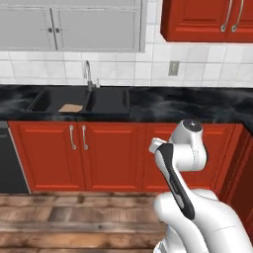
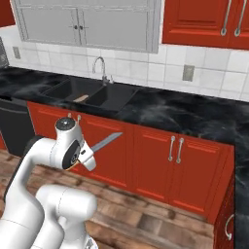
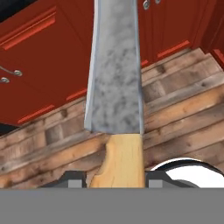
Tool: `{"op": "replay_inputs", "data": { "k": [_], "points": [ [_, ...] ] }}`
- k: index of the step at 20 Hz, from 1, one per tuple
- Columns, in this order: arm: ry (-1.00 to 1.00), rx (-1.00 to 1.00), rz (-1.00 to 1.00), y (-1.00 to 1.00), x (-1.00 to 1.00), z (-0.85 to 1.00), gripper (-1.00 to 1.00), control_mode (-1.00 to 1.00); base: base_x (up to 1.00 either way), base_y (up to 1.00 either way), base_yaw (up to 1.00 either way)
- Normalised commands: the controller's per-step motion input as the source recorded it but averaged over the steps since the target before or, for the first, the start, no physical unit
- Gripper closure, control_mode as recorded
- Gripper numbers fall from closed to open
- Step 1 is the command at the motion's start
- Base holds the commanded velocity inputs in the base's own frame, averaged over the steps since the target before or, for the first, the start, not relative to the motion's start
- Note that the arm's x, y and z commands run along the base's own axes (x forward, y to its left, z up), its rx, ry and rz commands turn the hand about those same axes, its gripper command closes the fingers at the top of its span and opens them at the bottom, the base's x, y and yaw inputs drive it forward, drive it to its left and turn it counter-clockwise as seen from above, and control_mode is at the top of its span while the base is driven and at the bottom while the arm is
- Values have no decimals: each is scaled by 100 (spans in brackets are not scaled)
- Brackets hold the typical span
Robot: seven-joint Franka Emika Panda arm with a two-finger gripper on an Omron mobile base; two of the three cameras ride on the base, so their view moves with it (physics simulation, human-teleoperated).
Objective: Move the cutting board and knife to the sink. Then move spray from the cabinet to the counter.
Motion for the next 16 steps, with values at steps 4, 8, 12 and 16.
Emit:
{"op": "replay_inputs", "data": {
  "k": [4, 8, 12, 16],
  "points": [
    [0, 0, 0, 0, 0, 0, 100, 100, 90, 36, 0],
    [0, 0, 0, 0, 0, 0, 100, 100, 88, 45, 0],
    [0, 0, 0, 0, 0, 0, 100, 100, 79, 59, 0],
    [0, 0, 0, 0, 0, 0, 100, 100, 68, 68, -1]
  ]
}}
